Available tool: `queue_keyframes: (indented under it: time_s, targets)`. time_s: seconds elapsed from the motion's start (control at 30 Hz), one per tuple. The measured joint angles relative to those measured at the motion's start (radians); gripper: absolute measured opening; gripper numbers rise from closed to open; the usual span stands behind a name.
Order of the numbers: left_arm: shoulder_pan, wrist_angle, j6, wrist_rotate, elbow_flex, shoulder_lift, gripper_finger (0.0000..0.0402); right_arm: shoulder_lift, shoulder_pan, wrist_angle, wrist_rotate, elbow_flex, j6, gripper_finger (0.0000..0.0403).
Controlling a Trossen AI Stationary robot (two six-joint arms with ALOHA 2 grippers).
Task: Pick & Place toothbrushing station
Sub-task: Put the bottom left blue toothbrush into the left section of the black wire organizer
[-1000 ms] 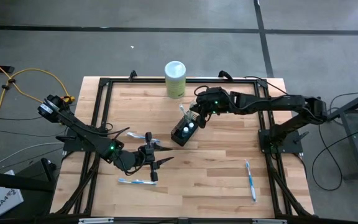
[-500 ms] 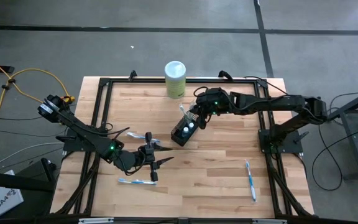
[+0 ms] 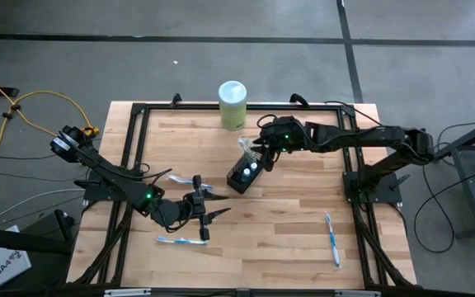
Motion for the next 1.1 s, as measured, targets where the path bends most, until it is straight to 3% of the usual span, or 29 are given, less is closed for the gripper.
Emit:
queue_keyframes:
  time_s: [0.73, 1.1]
  targets:
    - [0.0, -0.01, -0.003, 0.001, -0.001, 0.0, 0.0138, -0.028, 0.059, 0.076, -0.051, 0.001, -0.006, 0.0131]
    - [0.0, -0.249, -0.227, 0.016, -0.001, -0.011, 0.0138, -0.051, 0.174, 0.069, -0.188, 0.001, 0.019, 0.0125]
